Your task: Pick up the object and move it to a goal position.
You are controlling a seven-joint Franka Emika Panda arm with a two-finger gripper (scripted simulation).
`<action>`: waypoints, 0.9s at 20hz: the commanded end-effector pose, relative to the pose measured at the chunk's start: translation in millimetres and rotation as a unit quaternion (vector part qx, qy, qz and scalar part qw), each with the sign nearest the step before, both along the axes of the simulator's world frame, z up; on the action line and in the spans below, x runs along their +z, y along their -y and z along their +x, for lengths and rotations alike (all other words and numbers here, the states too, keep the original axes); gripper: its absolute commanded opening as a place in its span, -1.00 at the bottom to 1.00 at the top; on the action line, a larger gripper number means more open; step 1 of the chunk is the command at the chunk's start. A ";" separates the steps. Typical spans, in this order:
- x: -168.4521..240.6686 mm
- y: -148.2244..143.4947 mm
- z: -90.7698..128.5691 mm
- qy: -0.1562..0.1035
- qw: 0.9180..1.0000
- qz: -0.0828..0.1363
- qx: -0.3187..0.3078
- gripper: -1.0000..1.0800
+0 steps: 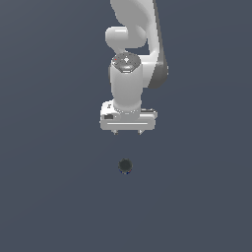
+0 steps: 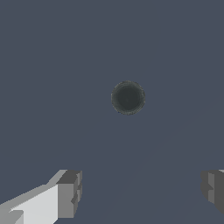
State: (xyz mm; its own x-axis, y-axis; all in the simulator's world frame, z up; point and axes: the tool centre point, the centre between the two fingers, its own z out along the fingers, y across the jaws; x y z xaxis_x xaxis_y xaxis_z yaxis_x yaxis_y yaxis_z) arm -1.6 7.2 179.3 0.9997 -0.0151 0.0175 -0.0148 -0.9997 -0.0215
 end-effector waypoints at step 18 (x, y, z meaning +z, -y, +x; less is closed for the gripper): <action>-0.4 -37.6 2.0 0.005 1.000 0.004 0.016 0.92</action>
